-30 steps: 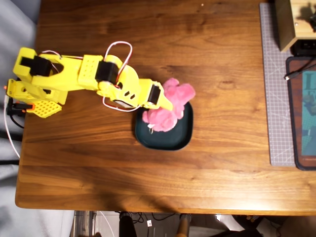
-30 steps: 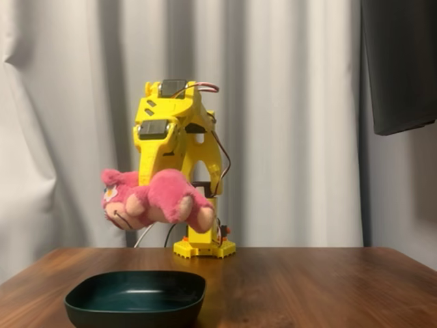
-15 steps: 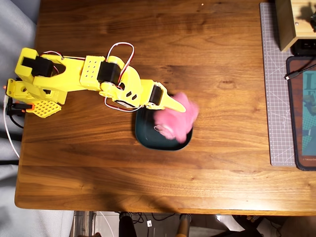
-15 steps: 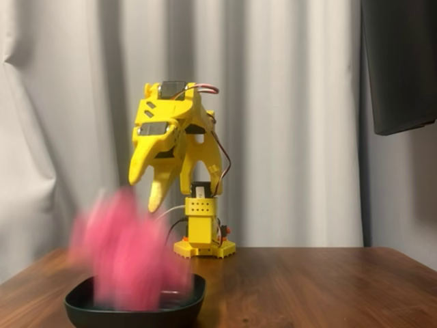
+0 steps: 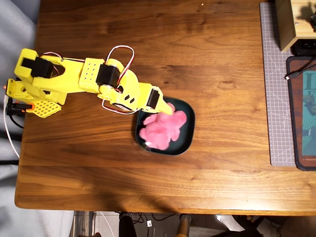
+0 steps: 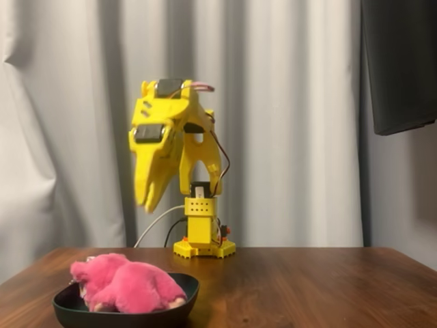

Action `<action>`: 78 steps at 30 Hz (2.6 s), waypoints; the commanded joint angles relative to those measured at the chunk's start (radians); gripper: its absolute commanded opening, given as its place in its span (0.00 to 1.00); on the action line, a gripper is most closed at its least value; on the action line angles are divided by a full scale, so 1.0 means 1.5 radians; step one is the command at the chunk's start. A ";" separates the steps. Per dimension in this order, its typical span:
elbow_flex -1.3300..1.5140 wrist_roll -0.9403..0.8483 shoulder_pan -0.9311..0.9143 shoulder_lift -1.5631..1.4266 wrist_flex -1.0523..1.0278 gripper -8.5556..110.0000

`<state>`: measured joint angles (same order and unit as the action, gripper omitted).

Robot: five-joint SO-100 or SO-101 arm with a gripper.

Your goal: Grasp a strawberry bear and put it in the bin.

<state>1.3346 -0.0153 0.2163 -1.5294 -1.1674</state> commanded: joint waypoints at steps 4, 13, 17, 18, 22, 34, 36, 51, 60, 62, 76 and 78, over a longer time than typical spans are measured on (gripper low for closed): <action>0.428 -0.062 -0.108 -0.555 0.037 0.16; 0.764 -0.082 -0.173 -0.791 0.088 0.14; 0.868 -0.072 -0.200 -0.793 0.119 0.13; 0.884 -0.072 -0.201 -0.793 0.124 0.13; 0.924 -0.066 -0.173 -0.795 0.124 0.12; 1.085 -0.054 -0.104 -0.948 0.094 0.16; 1.121 -0.057 -0.101 -1.067 0.055 0.19; 1.150 -0.055 -0.109 -1.234 -0.059 0.07; 1.150 -0.055 -0.109 -1.234 -0.059 0.07; 1.150 -0.055 -0.109 -1.234 -0.059 0.07; 1.150 -0.063 -0.121 -1.234 -0.059 0.07; 1.150 -0.063 -0.121 -1.234 -0.059 0.07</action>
<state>3.0787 -0.1058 0.0476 -3.3610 -1.2517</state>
